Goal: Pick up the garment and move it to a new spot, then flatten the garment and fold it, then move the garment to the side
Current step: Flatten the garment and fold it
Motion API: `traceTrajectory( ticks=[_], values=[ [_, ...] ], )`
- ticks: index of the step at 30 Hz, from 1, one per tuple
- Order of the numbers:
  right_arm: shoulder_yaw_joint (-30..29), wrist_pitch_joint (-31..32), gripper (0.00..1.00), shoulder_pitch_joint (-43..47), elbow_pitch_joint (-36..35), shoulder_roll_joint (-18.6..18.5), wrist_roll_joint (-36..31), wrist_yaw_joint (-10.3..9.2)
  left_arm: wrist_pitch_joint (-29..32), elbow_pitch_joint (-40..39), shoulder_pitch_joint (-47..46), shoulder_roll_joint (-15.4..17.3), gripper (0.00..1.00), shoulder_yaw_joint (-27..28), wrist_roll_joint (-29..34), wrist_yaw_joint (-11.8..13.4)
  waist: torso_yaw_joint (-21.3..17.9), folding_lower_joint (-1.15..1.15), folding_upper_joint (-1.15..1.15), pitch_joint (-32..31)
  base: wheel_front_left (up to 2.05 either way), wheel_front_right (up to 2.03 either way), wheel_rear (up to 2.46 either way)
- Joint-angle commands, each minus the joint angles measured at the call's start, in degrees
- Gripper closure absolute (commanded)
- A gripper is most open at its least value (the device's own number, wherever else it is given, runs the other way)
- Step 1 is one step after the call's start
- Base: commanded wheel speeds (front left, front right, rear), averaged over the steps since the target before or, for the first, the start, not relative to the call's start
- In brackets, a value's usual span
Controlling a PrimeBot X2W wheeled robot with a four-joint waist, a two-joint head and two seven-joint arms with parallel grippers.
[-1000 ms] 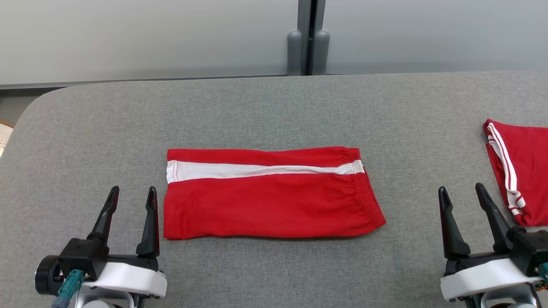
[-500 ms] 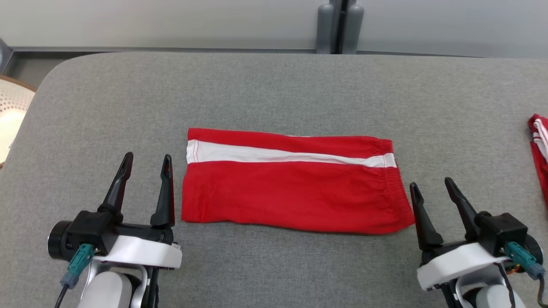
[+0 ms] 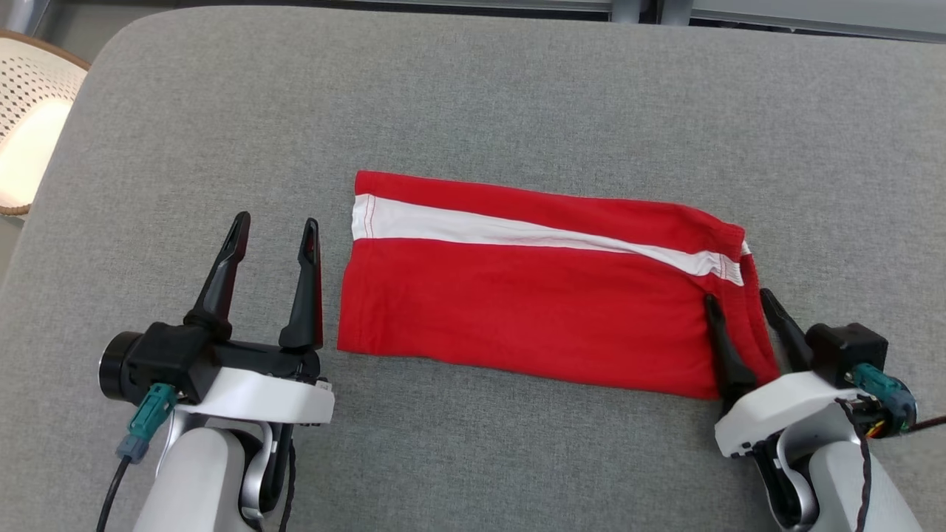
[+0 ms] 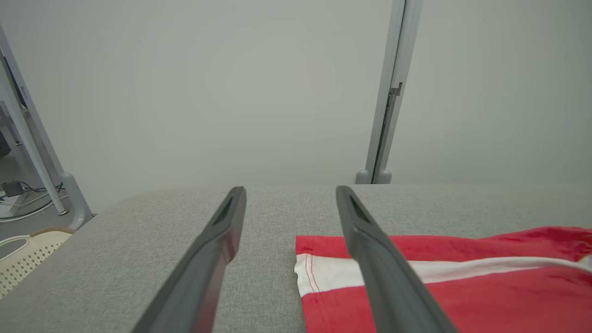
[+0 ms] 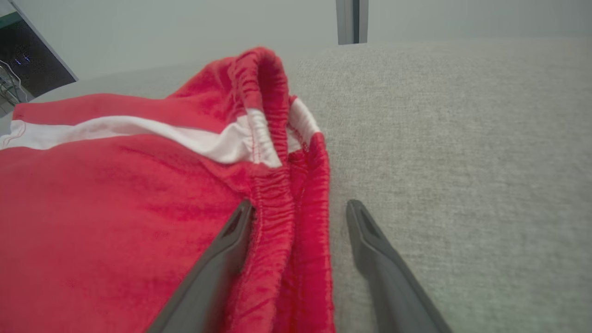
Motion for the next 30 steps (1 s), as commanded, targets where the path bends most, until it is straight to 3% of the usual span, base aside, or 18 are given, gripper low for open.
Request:
traceTrajectory(
  ticks=[1,2,3,4,10,18,24,28,29,30],
  values=[
    [1.82,1.52,0.00,-0.83,2.80,-0.26,1.55,-0.04,-0.21,-0.09,-1.35,-0.15,0.00,0.70,0.67,-0.44,-0.25,0.00,0.00,0.74,0.00,0.00,0.00],
    [2.88,2.23,0.34,-1.10,3.70,-0.33,2.26,-0.04,-0.21,-0.01,-1.49,-0.28,0.00,0.80,0.88,-0.58,-0.33,0.00,0.00,0.87,0.00,0.00,0.00],
    [3.84,2.53,0.58,-1.33,4.33,-0.35,3.14,-0.03,-0.22,0.06,-1.47,-0.31,0.00,1.02,1.09,-0.72,-0.46,0.00,0.00,0.97,0.00,0.00,0.00],
    [4.52,2.31,1.00,-1.58,4.56,-0.43,3.96,-0.03,-0.21,0.15,-1.55,-0.42,0.00,1.22,1.19,-0.91,-0.62,0.00,0.00,1.03,0.00,0.00,0.00],
    [6.39,1.40,1.00,-0.75,4.98,-2.58,7.52,-0.09,-0.22,0.39,-1.32,-1.03,0.00,2.29,1.00,-2.01,-1.79,0.00,0.00,0.63,0.00,0.00,0.00],
    [3.36,1.34,1.00,2.82,3.86,-8.41,10.65,-0.30,-0.22,0.85,-0.83,-1.52,0.00,3.14,2.21,-2.57,-3.18,0.00,0.00,-0.70,0.00,0.00,0.00],
    [3.45,2.64,1.00,3.12,0.66,-9.77,12.49,-0.23,-0.22,0.76,0.15,-1.65,0.00,3.80,2.73,-2.75,-4.53,0.00,0.00,-1.26,0.00,0.00,0.00],
    [6.07,5.73,1.00,2.52,-4.92,-8.54,19.71,-0.03,-0.22,0.90,0.09,-1.68,0.00,4.06,3.06,-3.01,-5.46,0.00,0.00,-1.49,0.00,0.00,0.00],
    [6.89,7.05,1.00,2.38,-6.97,-8.08,23.13,-0.03,-0.22,0.92,0.02,-1.69,0.00,4.06,3.24,-3.09,-5.62,0.00,0.00,-1.54,0.00,0.00,0.00],
    [8.38,10.30,1.00,2.57,-11.22,-7.69,30.97,-0.03,-0.22,1.05,-0.09,-1.67,0.00,4.12,3.45,-3.13,-5.83,0.00,0.00,-1.69,0.00,0.00,0.00]
  ],
)
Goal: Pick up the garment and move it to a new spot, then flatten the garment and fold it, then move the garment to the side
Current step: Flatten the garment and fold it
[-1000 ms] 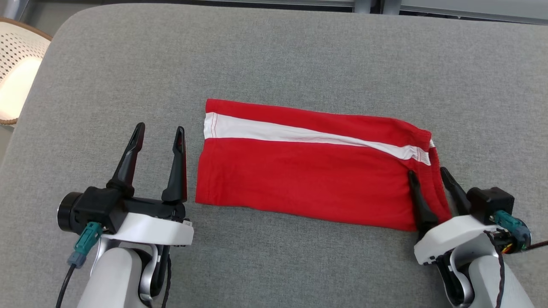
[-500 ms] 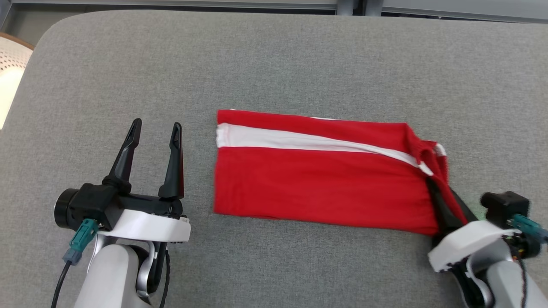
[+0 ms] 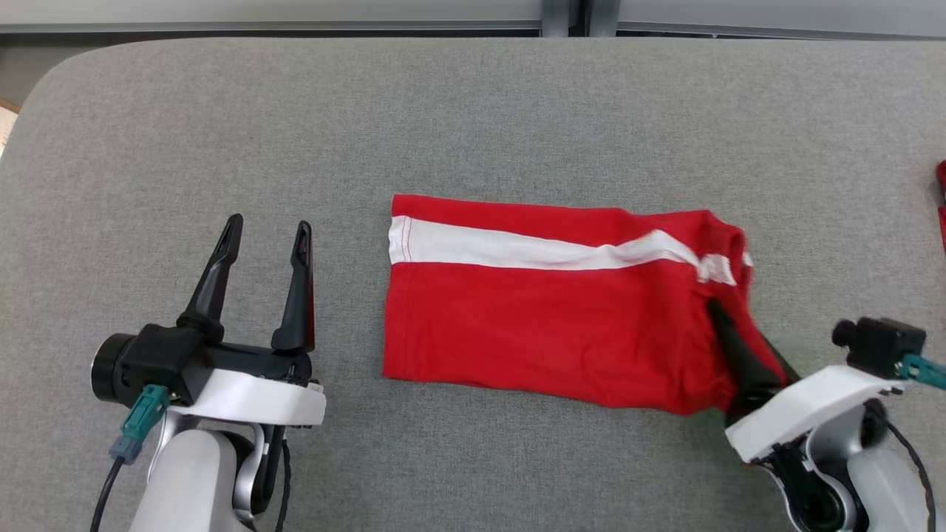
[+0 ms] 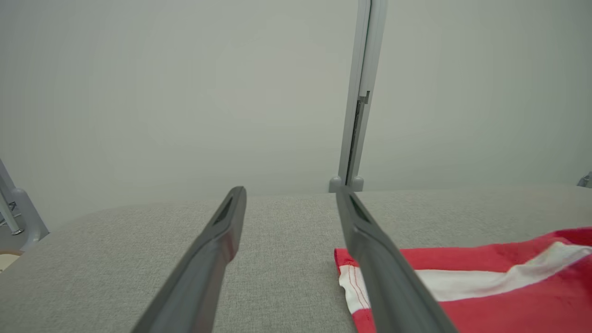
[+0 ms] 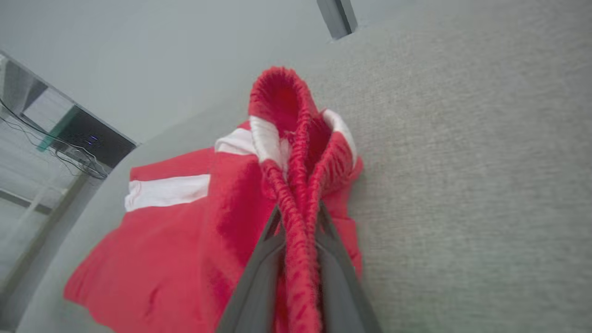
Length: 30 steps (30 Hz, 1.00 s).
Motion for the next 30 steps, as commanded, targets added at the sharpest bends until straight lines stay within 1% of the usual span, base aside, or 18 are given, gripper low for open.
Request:
traceTrajectory(
  ticks=[1,3,6,8,11,16,21,22,27,28,29,30],
  values=[
    [0.74,2.23,1.00,0.14,-2.88,-0.39,4.64,-0.01,-0.22,0.16,-0.32,0.15,0.00,0.25,0.48,-0.14,-0.11,0.00,0.00,-0.13,0.00,0.00,0.00],
    [2.05,5.09,1.00,-0.39,-6.84,-0.11,11.19,-0.01,-0.22,0.21,-0.60,0.06,0.00,0.07,0.53,-0.31,-0.09,0.00,0.00,-0.14,0.00,0.00,0.00],
    [4.02,8.06,1.00,-2.19,-10.07,0.72,17.82,-0.01,-0.22,0.38,-1.09,0.03,0.00,-0.26,0.47,-0.51,0.27,0.00,0.00,-0.04,0.00,0.00,0.00],
    [5.78,9.43,1.00,-3.80,-10.31,1.61,20.41,-0.01,-0.22,0.51,-1.23,-0.06,0.00,-0.53,0.43,-0.70,0.78,0.00,0.00,0.08,0.00,0.00,0.00],
    [8.74,10.29,1.00,-6.84,-8.02,3.52,22.42,-0.01,-0.22,0.67,-1.68,-0.17,0.00,-0.90,0.36,-0.86,1.89,0.00,0.00,0.34,0.00,0.00,0.00],
    [14.60,9.68,1.00,-13.03,-0.05,6.36,22.23,0.00,-0.15,0.80,-2.18,-0.43,0.00,-1.56,-0.01,-0.92,4.01,0.00,0.00,1.17,0.00,0.00,0.00],
    [20.10,5.52,1.00,-19.13,8.41,8.15,20.44,0.00,-0.15,1.10,-2.62,-0.60,0.00,-2.21,-0.33,-0.90,5.96,0.00,0.00,2.32,0.00,0.00,0.00],
    [20.10,5.52,1.00,-19.13,8.41,8.15,20.44,0.00,-0.15,1.10,-2.62,-0.60,0.00,-2.21,-0.33,-0.90,5.96,0.00,0.00,2.32,0.00,0.00,0.00],
    [25.54,1.46,1.00,-23.04,14.05,8.97,20.62,0.00,-0.16,1.30,-3.07,-0.73,0.00,-2.54,-0.74,-0.60,6.92,0.00,0.00,3.02,0.00,0.00,0.00],
    [27.04,0.58,1.00,-23.94,14.91,9.02,19.70,0.01,-0.15,1.34,-3.12,-0.73,0.00,-2.52,-0.76,-0.51,6.96,0.00,0.00,3.12,0.00,0.00,0.00],
    [28.21,-0.42,0.66,-24.54,15.58,8.99,19.28,0.01,-0.16,1.35,-3.17,-0.74,0.00,-2.49,-0.78,-0.45,6.96,0.00,0.00,3.22,0.00,0.00,0.00],
    [29.39,-1.41,0.07,-25.10,16.14,8.91,18.86,0.01,-0.16,1.35,-3.21,-0.75,0.00,-2.48,-0.83,-0.37,6.93,0.00,0.00,3.28,0.00,0.00,0.00]
  ],
)
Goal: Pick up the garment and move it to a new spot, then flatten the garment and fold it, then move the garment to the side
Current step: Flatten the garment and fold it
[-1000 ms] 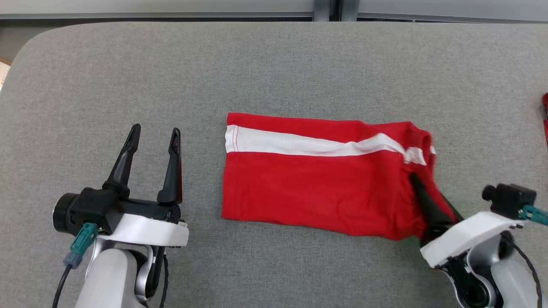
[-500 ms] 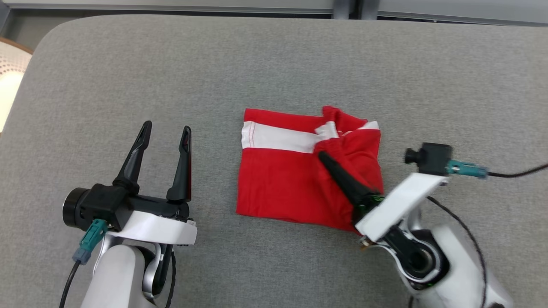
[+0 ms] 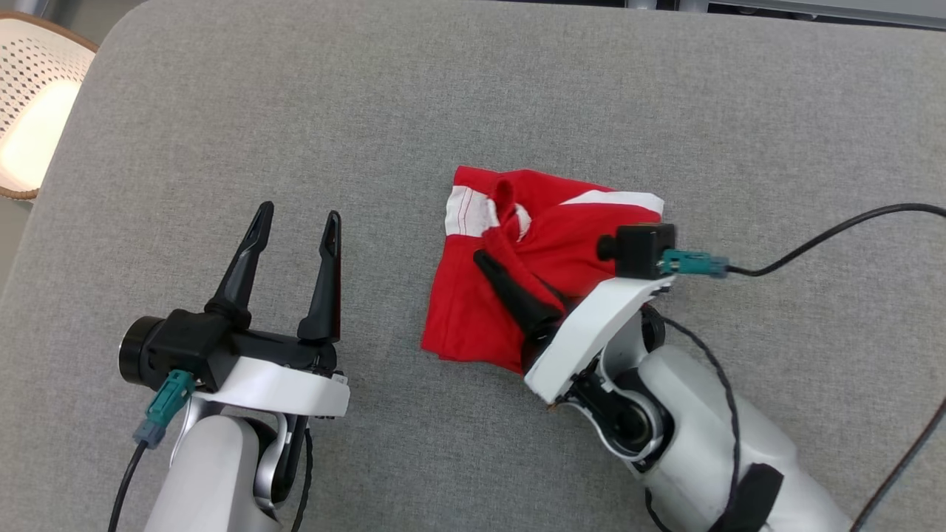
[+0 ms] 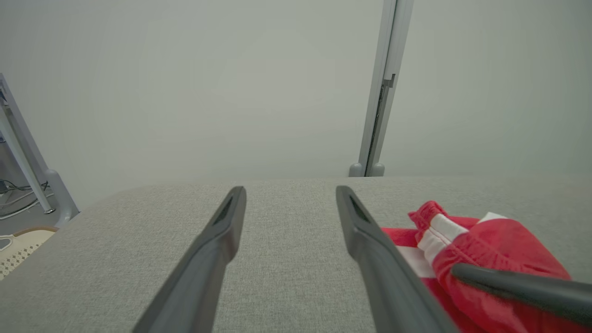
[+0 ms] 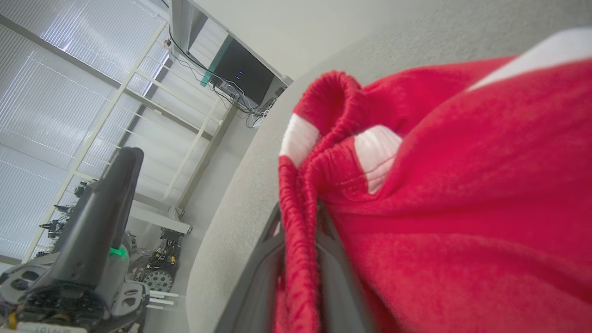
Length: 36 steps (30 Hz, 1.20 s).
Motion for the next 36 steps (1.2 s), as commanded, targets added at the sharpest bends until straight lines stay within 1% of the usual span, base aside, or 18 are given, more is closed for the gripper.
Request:
traceTrajectory(
  ticks=[1,4,7,10,13,16,18,21,25,28,33,35,36],
  values=[
    [1.35,-0.85,0.00,-0.67,0.64,-0.20,-1.37,0.03,-0.08,0.03,-1.05,0.11,0.00,0.18,-0.20,0.15,-0.08,0.00,0.00,0.04,0.00,0.00,0.00],
    [5.70,-5.04,0.00,-2.49,1.48,-1.15,-4.29,0.02,-0.08,0.01,-1.10,0.11,0.00,0.30,-0.25,0.43,-0.47,0.00,0.00,0.08,0.00,0.00,0.00],
    [8.39,-9.30,0.00,-3.89,2.56,-2.35,-7.02,0.01,-0.08,-0.04,-0.97,0.10,0.00,0.52,-0.09,0.56,-1.15,0.00,0.00,-0.09,0.00,0.00,0.00],
    [10.15,-13.48,0.00,-5.12,3.19,-3.20,-10.26,0.01,-0.08,-0.12,-0.65,0.09,0.00,0.68,0.21,0.64,-1.98,0.00,0.00,-0.38,0.00,0.00,0.00],
    [8.96,-17.00,0.00,-5.48,3.44,-4.42,-13.11,0.01,-0.08,-0.01,-0.34,0.12,0.00,0.69,0.36,0.50,-2.77,0.00,0.00,-0.69,0.00,0.00,0.00],
    [4.71,-18.76,0.00,-4.23,2.52,-5.43,-16.47,0.01,-0.08,0.05,0.03,0.10,0.00,1.00,0.62,0.68,-3.72,0.00,0.00,-1.08,0.00,0.00,0.00],
    [0.49,-19.14,0.00,-2.54,1.56,-6.23,-18.72,0.01,-0.08,0.13,0.29,0.14,0.00,1.33,1.09,0.73,-4.38,0.00,0.00,-1.44,0.00,0.00,0.00],
    [-7.54,-19.29,0.00,0.76,-1.54,-7.29,-22.94,0.01,-0.08,0.36,0.89,0.40,0.00,2.10,1.47,0.91,-5.37,0.00,0.00,-2.20,0.00,0.00,0.00],
    [-18.80,-19.28,0.00,8.05,-6.20,-8.29,-30.23,0.01,-0.08,0.74,1.69,0.95,0.00,3.31,1.67,0.99,-6.64,0.00,0.00,-3.68,0.00,0.00,0.00],
    [-25.77,-19.28,0.00,13.84,-9.26,-8.37,-34.41,0.01,-0.07,0.98,2.88,1.32,0.00,4.23,1.80,1.15,-7.69,0.00,0.00,-5.04,0.00,0.00,0.00],
    [-35.09,-17.83,0.00,22.32,-14.36,-7.80,-40.03,0.01,-0.07,1.64,4.69,1.93,0.00,4.82,2.06,0.96,-9.25,0.00,0.00,-7.07,0.00,0.00,0.00],
    [-37.87,-16.51,0.00,25.25,-16.85,-7.19,-41.77,0.01,-0.07,2.09,5.26,2.15,0.00,4.82,2.09,0.83,-9.77,0.00,0.00,-7.66,0.00,0.00,0.00],
    [-37.87,-16.51,0.00,25.25,-16.85,-7.19,-41.77,0.01,-0.07,2.09,5.26,2.15,0.00,4.82,2.09,0.83,-9.77,0.00,0.00,-7.66,0.00,0.00,0.00]
  ],
)
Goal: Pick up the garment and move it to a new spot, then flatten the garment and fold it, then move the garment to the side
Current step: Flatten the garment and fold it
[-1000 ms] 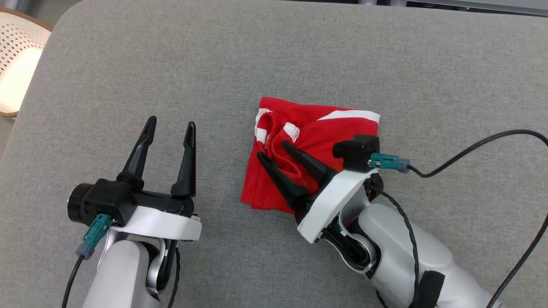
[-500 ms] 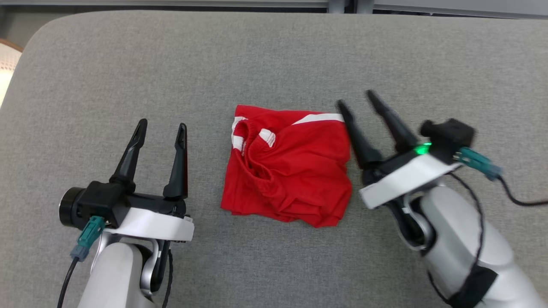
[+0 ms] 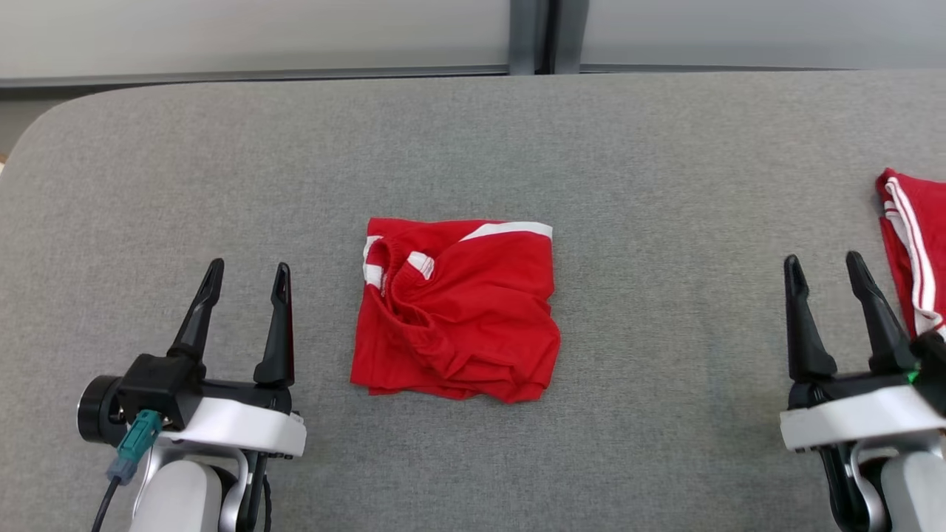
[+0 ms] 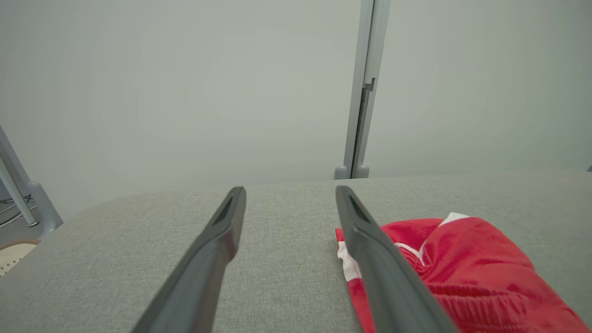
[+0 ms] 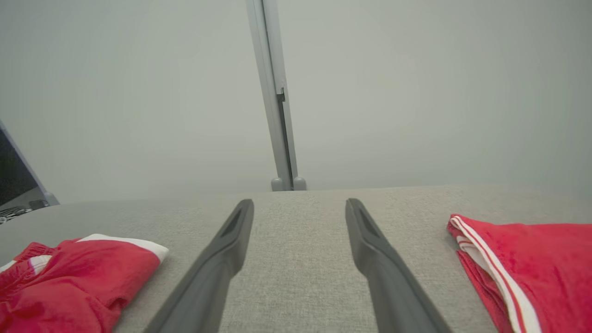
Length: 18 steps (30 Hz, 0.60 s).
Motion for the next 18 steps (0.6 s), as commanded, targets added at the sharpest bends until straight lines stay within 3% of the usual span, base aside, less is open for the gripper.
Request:
traceTrajectory(
  ticks=[1,8,18],
  values=[
    [-0.87,0.70,0.00,1.48,-1.61,0.56,-1.02,-0.01,-0.07,0.16,0.50,0.37,0.00,0.20,0.27,-0.13,-0.76,0.00,0.00,-0.74,0.00,0.00,0.00],
    [-3.61,4.77,0.00,6.33,-9.13,2.42,-4.04,-0.01,-0.06,0.73,1.37,0.79,0.00,0.41,0.06,0.14,-1.65,0.00,0.00,-1.53,0.00,0.00,0.00],
    [-3.07,7.03,0.00,7.38,-12.09,3.05,-4.88,-0.01,-0.07,1.60,0.69,0.69,0.00,-0.21,-0.29,0.24,-1.50,0.00,0.00,-1.99,0.00,0.00,0.00]
  ],
)
